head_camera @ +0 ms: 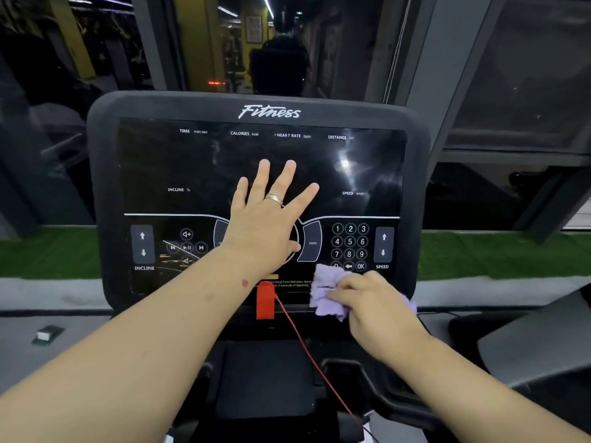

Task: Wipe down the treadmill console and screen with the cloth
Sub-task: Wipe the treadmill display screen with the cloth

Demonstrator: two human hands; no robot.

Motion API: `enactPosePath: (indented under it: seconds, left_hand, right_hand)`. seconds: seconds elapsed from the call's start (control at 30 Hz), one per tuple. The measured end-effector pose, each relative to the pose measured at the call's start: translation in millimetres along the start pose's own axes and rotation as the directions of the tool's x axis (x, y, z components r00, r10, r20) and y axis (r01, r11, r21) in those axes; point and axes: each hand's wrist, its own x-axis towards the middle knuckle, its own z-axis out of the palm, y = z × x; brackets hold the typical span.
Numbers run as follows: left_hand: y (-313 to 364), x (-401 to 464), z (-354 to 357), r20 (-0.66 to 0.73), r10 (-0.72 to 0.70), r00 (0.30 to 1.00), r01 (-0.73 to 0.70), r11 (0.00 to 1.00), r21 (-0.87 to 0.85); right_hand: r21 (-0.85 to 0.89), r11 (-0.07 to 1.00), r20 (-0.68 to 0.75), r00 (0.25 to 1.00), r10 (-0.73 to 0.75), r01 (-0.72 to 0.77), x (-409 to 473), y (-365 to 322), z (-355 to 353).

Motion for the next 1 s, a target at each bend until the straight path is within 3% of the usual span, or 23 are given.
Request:
enactPosePath:
  seconds: [0.1, 0.23, 0.37, 0.5, 0.63, 0.73, 0.83, 0.9, 1.0]
  left_hand:
    - [1, 0, -1, 0.010, -0.002, 1.000, 0.002, 1.000, -0.003]
    - [2, 1, -1, 0.012, -0.004, 1.000, 0.004, 1.000, 0.005]
    - [-1, 0, 1, -0.002, 0.009, 1.000, -0.009, 1.000, -0.002]
    - [-1, 0, 1, -0.004, 0.009, 1.000, -0.009, 1.000, 0.006]
    - [0, 1, 1, 0.007, 0.006, 1.000, -0.006, 1.000, 0.003]
    - [-2, 0, 1, 0.013, 0.015, 1.000, -0.015, 1.000, 0.008]
    - [-5, -1, 1, 0.019, 0.033, 0.999, -0.033, 0.999, -0.001]
    - [-10, -1, -2, 0.034, 0.057, 0.998, -0.056, 0.998, -0.020]
    - [-21, -1, -12, 0.045, 0.074, 0.996, -0.070, 0.994, -0.081]
  right_hand:
    - [0.057, 0.998, -0.003, 1.000, 0.025, -0.025, 9, -15, 15]
    - [0.052, 0.992, 0.018, 0.994, -0.112, 0.111, 27, -64, 31]
    - [-0.022, 0.995, 0.077, 0.992, -0.097, 0.099, 16, -28, 21]
    - [-0.024, 0.999, -0.062, 0.998, 0.019, -0.021, 6, -9, 19]
    - [0.004, 0.996, -0.046, 0.995, -0.090, 0.091, 26, -60, 33]
    - [-0.025, 0.988, 0.010, 0.988, -0.153, 0.153, 23, -36, 29]
    - [-0.076, 0.993, 0.043, 0.995, -0.089, 0.092, 20, -3, 0]
    - [-0.101, 0.994, -0.037, 0.998, -0.041, 0.037, 45, 7, -30]
    - [-0.103, 0.993, -0.264, 0.964, 0.033, -0.062, 99, 10, -66]
